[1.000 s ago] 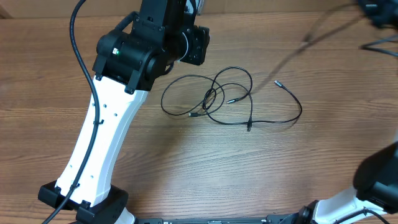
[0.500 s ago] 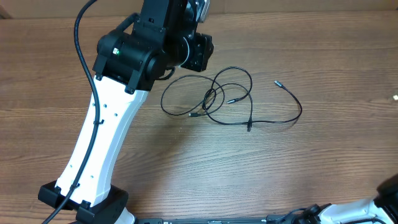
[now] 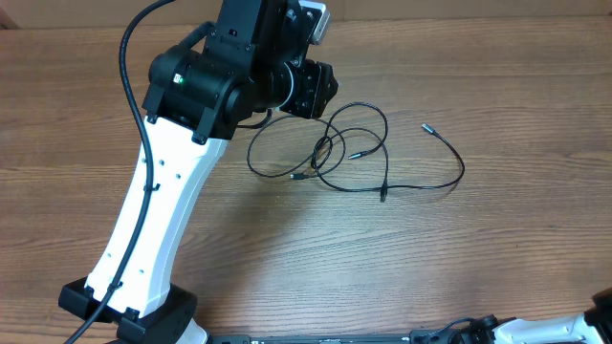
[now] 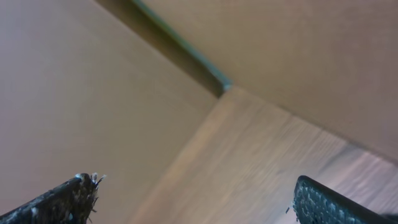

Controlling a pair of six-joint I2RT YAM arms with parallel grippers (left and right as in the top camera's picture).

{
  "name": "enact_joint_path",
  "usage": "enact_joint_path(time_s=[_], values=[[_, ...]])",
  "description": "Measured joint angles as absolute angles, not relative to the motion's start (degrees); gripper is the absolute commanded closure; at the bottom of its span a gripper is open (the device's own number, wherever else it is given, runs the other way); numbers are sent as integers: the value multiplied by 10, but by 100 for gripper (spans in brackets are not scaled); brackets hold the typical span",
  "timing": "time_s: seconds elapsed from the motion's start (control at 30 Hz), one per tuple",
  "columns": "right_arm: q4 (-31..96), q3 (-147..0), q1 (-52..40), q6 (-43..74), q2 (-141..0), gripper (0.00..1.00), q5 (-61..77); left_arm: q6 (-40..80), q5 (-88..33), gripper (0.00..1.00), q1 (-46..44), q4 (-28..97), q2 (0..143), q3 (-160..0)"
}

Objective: Untangle cables

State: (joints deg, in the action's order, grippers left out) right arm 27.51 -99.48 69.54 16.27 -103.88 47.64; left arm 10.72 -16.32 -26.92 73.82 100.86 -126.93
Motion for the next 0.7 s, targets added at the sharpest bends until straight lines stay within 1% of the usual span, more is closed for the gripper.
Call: enact_joint_path(time_s=[0.07,0.13,0.23,0.33,0.4,0.47,0.53,0.63,0.7], values=[[294,-995,684,151,-1039,0,432,107,-166,53,-269,741,1009,-1269],[328,-995,665,147,-1039,0,357,107,-168,53,-269,748,1009,-1269],[372,-995,625,146,-1039,0,200,105,-170,52,-269,755,1009,-1269],[403,-995,595,180,-1039,0,87,105,-170,52,-269,754,1009,-1269],[418,-995,580,212,-1039,0,42,105,-170,52,-269,750,1009,-1269],[421,-995,571,247,-1039,0,28,105,-170,52,-269,749,1009,-1269],[420,-995,570,271,-1040,0,46,105,-170,52,-269,750,1009,-1269],[433,-996,570,294,-1054,0,106,105,-170,52,-269,752,1009,-1269],[475,-1001,570,313,-1084,0,164,103,-170,52,-269,752,1009,-1269]])
